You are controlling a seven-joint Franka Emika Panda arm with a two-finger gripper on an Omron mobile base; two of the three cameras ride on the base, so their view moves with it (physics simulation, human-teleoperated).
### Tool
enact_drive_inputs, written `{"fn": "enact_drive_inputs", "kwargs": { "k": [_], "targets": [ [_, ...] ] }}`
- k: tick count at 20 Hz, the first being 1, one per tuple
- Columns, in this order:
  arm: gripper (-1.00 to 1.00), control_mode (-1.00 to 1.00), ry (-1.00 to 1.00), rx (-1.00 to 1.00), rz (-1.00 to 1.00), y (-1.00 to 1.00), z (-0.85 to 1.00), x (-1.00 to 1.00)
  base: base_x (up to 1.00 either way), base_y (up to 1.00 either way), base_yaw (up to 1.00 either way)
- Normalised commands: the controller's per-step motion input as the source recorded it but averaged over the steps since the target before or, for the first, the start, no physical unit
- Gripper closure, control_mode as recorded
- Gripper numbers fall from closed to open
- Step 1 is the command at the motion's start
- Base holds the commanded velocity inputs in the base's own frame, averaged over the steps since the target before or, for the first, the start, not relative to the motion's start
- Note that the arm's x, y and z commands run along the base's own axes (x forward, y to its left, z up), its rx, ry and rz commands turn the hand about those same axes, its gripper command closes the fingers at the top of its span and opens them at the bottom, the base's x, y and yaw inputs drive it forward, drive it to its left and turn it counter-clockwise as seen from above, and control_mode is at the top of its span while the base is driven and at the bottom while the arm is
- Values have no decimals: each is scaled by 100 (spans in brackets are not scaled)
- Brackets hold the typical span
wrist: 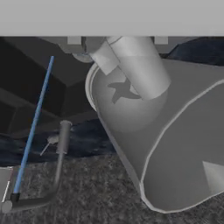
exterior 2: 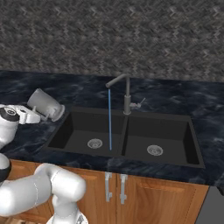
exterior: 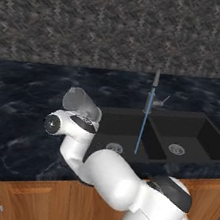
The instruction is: Turn on the sink faucet and place the jug under the water for a few seconds to fill it up.
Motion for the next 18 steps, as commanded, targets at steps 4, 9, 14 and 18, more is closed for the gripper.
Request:
{"fn": "enact_drive_inputs", "kwargs": {
  "k": [4, 9, 14, 18],
  "targets": [
    [100, -100, -2, 49, -67, -13, 20, 0, 0, 0, 0],
    [100, -100, -1, 54, -42, -66, 21, -11, 0, 0, 0],
    [100, -100, -3, 6, -4, -29, 0, 0, 0, 0, 0],
    [100, -100, 0, 11, -7, -45, -6, 20, 0, 0, 0]
  ]
}}
